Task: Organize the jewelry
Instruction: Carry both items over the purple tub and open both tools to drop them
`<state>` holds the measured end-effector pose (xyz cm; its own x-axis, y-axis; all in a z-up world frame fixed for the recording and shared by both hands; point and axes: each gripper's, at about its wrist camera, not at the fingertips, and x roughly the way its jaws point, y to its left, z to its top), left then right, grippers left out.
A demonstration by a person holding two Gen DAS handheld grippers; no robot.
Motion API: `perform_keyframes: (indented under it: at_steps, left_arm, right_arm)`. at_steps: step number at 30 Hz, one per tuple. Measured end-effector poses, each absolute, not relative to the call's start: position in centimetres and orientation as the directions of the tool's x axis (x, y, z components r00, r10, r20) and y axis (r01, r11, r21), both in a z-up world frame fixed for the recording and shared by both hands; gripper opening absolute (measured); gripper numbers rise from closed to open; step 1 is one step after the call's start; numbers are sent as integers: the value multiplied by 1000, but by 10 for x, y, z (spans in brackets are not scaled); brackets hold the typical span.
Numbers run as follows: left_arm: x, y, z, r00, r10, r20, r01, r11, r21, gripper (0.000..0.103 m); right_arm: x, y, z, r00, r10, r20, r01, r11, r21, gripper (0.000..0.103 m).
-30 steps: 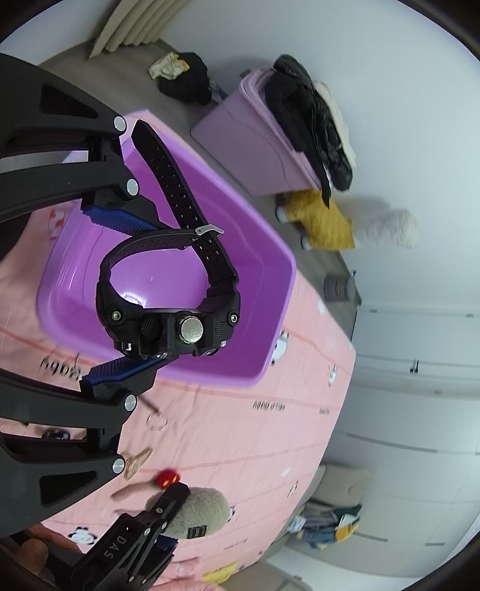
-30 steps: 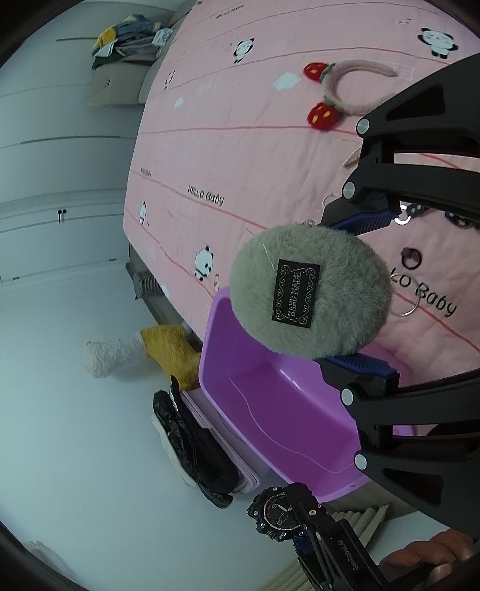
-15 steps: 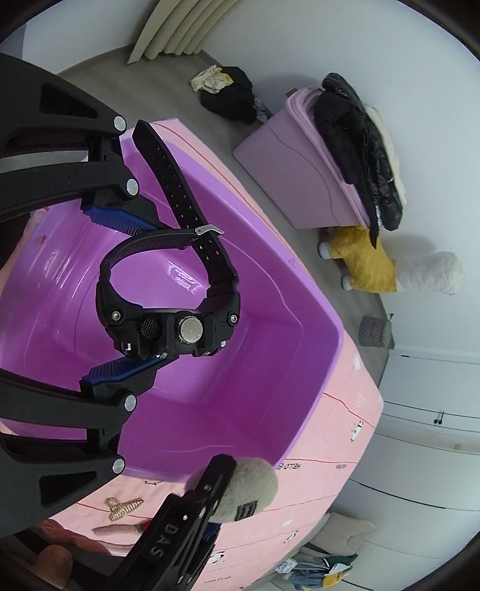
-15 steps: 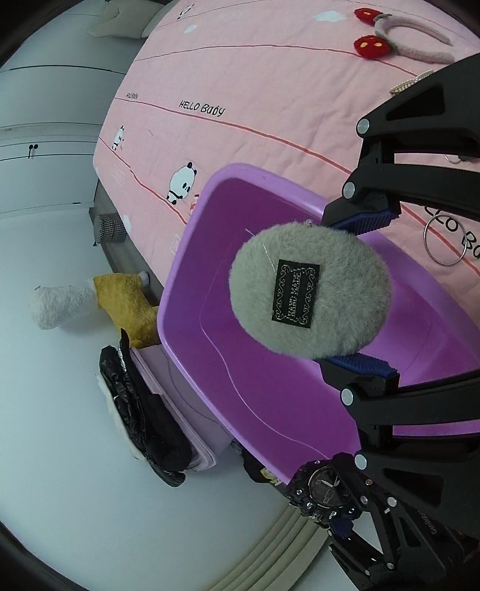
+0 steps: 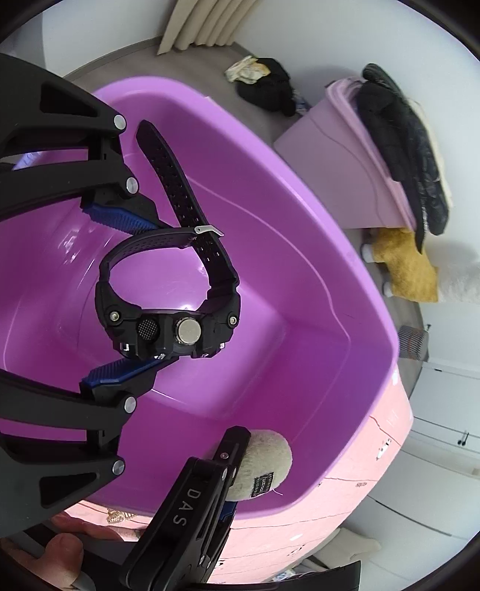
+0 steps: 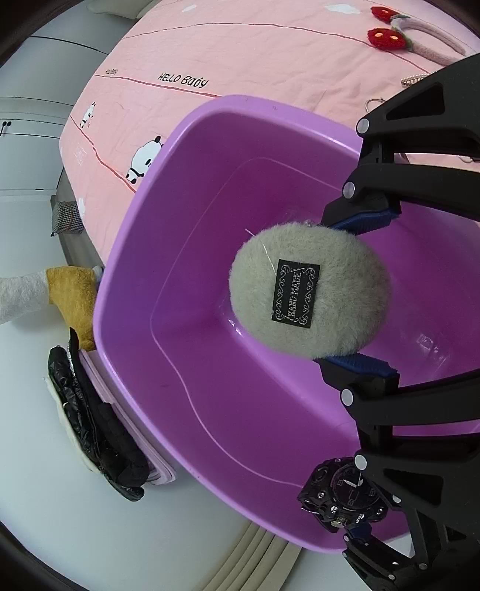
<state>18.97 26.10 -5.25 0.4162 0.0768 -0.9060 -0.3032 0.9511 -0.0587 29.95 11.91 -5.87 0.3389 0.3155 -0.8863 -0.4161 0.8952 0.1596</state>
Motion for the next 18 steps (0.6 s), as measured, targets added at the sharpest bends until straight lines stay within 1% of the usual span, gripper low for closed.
perform_keyframes:
  at_steps: [7, 8, 10, 11, 12, 13, 14, 18]
  left_arm:
    - [192, 264, -64, 394, 67, -917, -323, 944, -70, 59]
    - [193, 265, -64, 390, 63, -918, -326, 942, -74, 59]
    - [193, 267, -65, 387, 59, -920, -331, 940, -79, 60]
    - [193, 268, -64, 395, 70, -916, -336, 939, -73, 67]
    - [192, 269, -60, 408, 86, -909, -342, 937, -65, 75]
    - [191, 270, -58, 421, 87, -903, -338, 939, -67, 81]
    - [190, 270, -55, 431, 93, -898, -339, 938, -65, 85]
    - [189, 272, -51, 441, 103, -891, -350, 934, -65, 86]
  right_arm:
    - [305, 124, -63, 357, 272, -894, -428, 898, 102, 53]
    - [306, 125, -63, 357, 265, -896, -428, 899, 95, 54]
    - [307, 124, -65, 354, 256, -899, -427, 900, 88, 60]
    - [307, 125, -65, 353, 250, -901, -426, 901, 83, 62]
    - [308, 126, -65, 351, 245, -904, -426, 901, 79, 67]
    - [309, 128, -64, 350, 243, -905, -426, 902, 77, 69]
    - [308, 128, -64, 353, 237, -905, -423, 903, 71, 69]
    - [308, 130, -61, 377, 224, -899, -421, 906, 49, 70]
